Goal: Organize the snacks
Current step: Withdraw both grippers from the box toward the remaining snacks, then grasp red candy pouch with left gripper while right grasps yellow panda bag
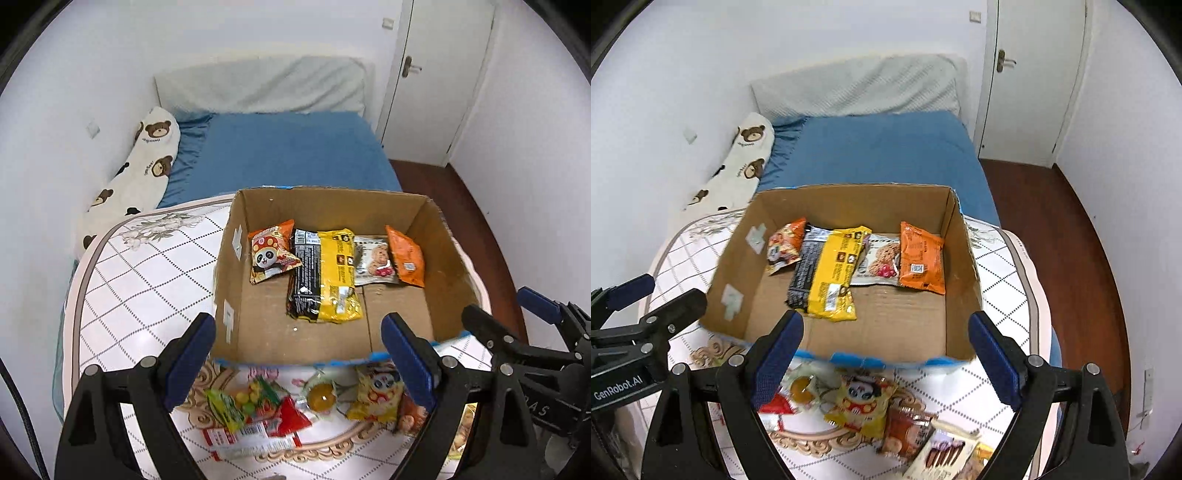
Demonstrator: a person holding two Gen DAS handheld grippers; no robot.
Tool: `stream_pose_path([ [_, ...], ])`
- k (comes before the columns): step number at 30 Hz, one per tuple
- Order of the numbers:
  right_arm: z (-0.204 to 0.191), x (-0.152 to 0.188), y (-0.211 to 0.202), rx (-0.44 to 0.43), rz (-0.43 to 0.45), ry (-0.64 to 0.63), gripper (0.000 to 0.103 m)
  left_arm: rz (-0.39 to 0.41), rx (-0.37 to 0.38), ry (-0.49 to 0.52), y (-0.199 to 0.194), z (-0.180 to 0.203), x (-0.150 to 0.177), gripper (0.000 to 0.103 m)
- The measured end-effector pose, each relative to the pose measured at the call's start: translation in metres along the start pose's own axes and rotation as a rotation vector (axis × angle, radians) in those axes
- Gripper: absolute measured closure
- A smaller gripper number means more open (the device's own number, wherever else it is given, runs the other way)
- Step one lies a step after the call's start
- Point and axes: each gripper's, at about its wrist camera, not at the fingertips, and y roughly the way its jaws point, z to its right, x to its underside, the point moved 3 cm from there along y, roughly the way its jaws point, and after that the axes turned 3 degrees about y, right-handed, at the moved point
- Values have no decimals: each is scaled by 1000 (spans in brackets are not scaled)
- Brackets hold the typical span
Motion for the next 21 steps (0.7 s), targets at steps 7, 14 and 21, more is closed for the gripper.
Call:
stream_pose_path([
  [7, -5, 28, -39, -59, 18, 46, 10, 50, 9, -14, -42, -1, 24, 11],
  [14, -3, 79, -23, -134, -109, 116, 10, -37, -36, -77, -32, -24, 64, 11],
  [21, 5, 125, 56, -160, -287, 195, 10, -303, -90, -141, 48, -54, 132, 11],
])
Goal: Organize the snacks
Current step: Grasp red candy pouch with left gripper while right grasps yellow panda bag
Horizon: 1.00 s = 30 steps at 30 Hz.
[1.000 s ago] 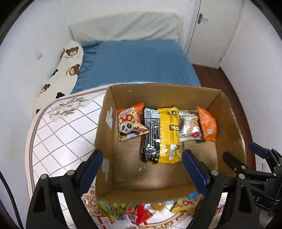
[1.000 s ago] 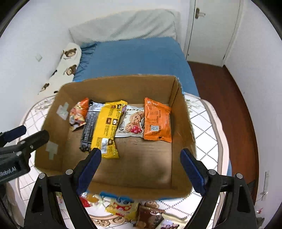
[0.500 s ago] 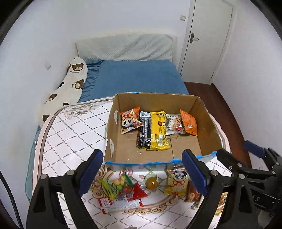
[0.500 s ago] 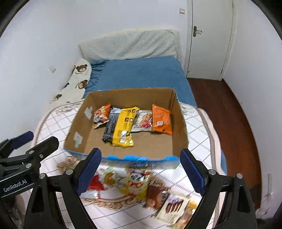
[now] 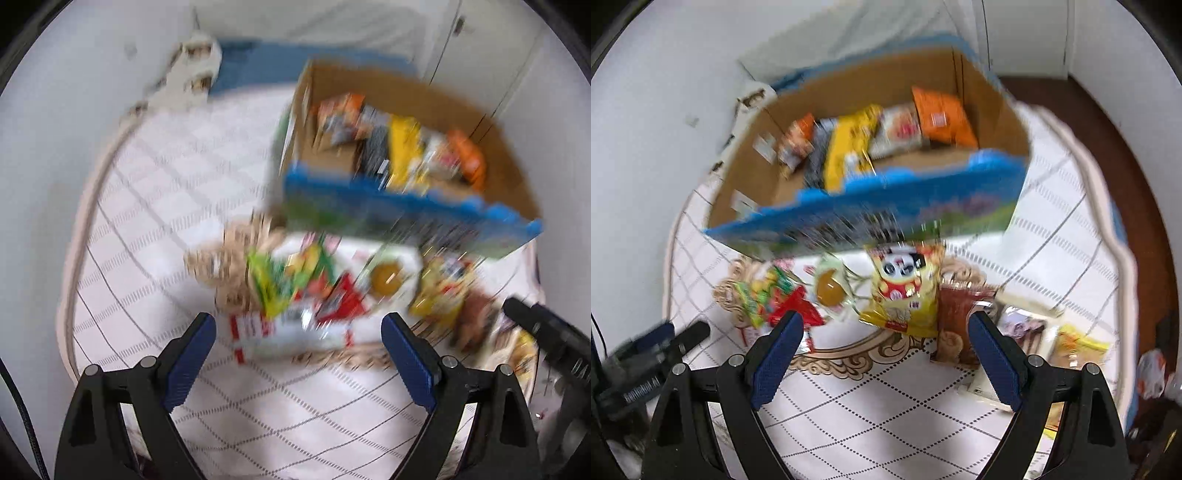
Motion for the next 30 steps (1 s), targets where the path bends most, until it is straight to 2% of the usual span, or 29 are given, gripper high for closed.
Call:
stream_pose_path([
  [2, 5, -2, 28, -5, -38, 24, 11, -89, 51, -42, 26, -7, 5, 11],
  [5, 7, -5, 58, 11, -68, 27, 14, -136, 80, -88, 48, -9, 3, 11],
  [7, 8, -6, 75, 13, -83, 31, 23, -143, 87, -94, 57, -4, -2, 11],
  [9, 8, -8, 89, 22, -97, 22, 27, -158, 83, -60, 71, 8, -9, 11],
  [14, 12, -11, 115, 41, -147, 20, 27, -207, 70, 64, 105, 37, -14, 12],
  [16, 15, -13, 124, 45, -166, 23, 27, -220, 48, 97, 116, 42, -14, 16],
  [17, 16, -14, 128, 47, -173, 24, 27, -211, 19, 122, 120, 44, -13, 18],
  [20, 10, -18, 134, 66, -169, -8, 29, -189, -2, 146, 121, 47, -10, 30],
  [22, 3, -19, 137, 88, -159, -44, 36, -174, -24, 156, 118, 46, -7, 47],
  [23, 0, -19, 138, 93, -154, -58, 37, -167, -25, 157, 116, 45, -5, 51],
  [25, -5, -17, 139, 90, -151, -82, 47, -159, -18, 149, 110, 42, -1, 68],
  [30, -21, 9, 136, 45, -206, -135, 50, -188, 64, 70, 101, 20, 25, 72],
])
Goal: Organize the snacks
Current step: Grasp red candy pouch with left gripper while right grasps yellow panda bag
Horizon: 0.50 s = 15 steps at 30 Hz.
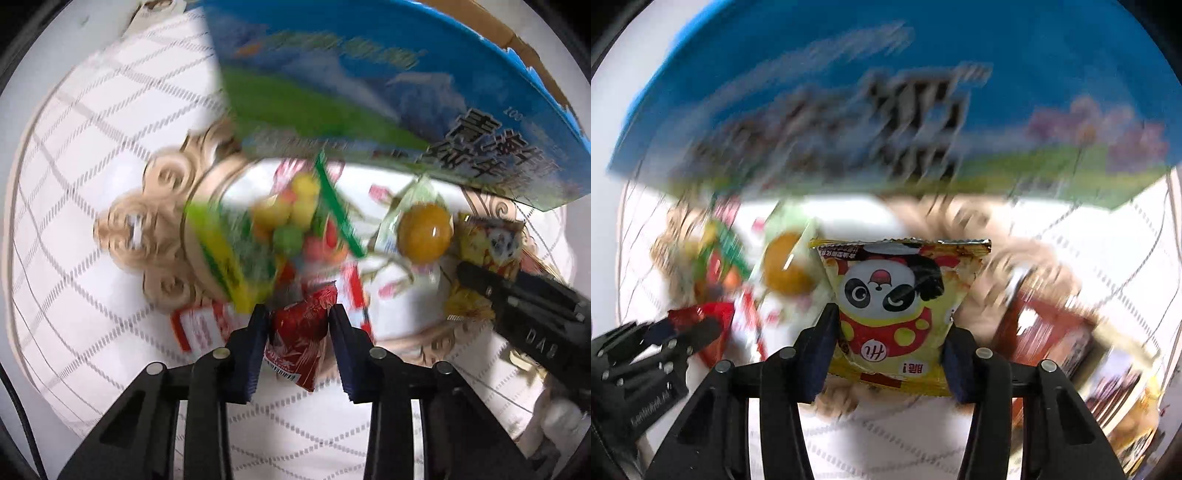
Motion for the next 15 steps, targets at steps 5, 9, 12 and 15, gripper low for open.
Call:
stream_pose_path([
  [5, -7, 41, 5, -24, -77, -53, 50, -47, 75, -69, 7, -19, 40, 72],
  [9, -4, 60, 9, -19, -102, -47, 50, -89, 125, -104, 18, -29, 70, 71],
  [12, -2, 66, 14, -13, -110, -31, 47, -153, 148, -123, 36, -33, 78, 54],
  [15, 6, 58, 15, -11, -121, -5, 44, -185, 151, -96, 48, -29, 80, 51],
])
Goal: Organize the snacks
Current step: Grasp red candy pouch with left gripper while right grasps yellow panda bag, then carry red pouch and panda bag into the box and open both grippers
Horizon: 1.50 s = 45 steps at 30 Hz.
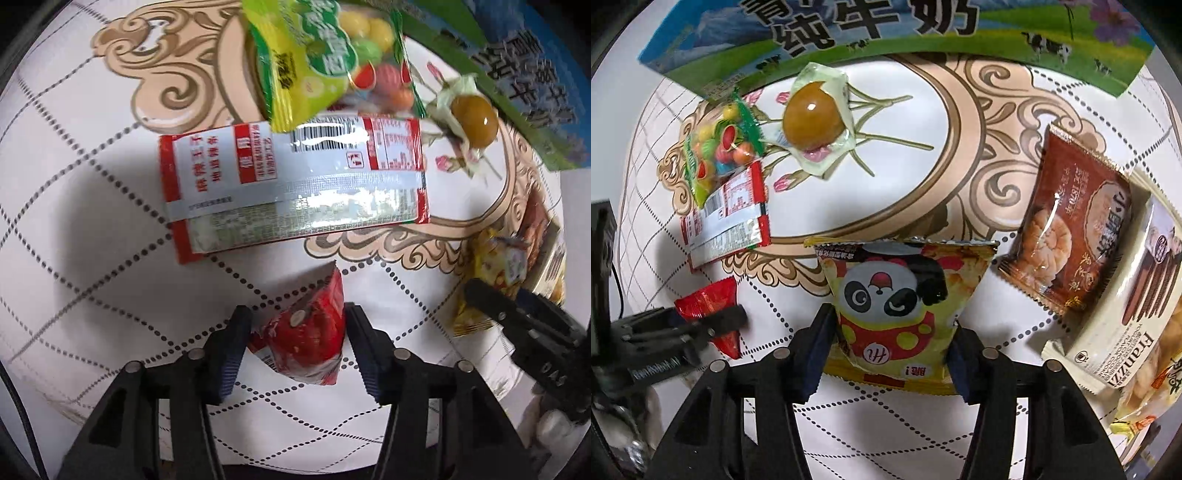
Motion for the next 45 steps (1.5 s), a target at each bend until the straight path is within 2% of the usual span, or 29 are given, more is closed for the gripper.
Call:
stream_pose_path([
  [3, 7, -13, -3, 19, 5, 5, 43, 15, -27, 18, 1, 8, 3, 52],
  [4, 1, -13, 0, 26, 11, 4, 43, 24, -36, 21, 1, 18, 5, 58],
  [6, -10, -10, 10, 36, 28, -1, 45, 48, -69, 35, -2, 32, 4, 65],
  [11, -14, 12, 4, 31, 69, -5, 52, 95, -83, 31, -11, 43, 15, 67],
  [14, -15, 20, -17, 3, 86, 1, 56, 127, -85, 37, -26, 43, 14, 67],
  [20, -24, 29, -46, -69, 127, 15, 57, 206, -56, 68, -68, 66, 21, 67],
  [25, -24, 27, -99, -154, 189, 18, 57, 273, 22, 96, -120, 92, 19, 67],
  [30, -21, 8, -166, -212, 296, 15, 57, 355, 111, 143, -183, 115, -17, 67],
  [34, -12, -28, -219, -234, 380, 13, 57, 410, 119, 181, -230, 125, -61, 67],
  [39, -2, -85, -247, -180, 441, 12, 57, 417, 91, 188, -243, 139, -124, 67],
  [40, 2, -98, -249, -169, 440, 16, 57, 415, 87, 185, -243, 139, -127, 67],
  [45, 18, -151, -230, -92, 401, 30, 57, 367, 20, 160, -223, 134, -187, 67],
])
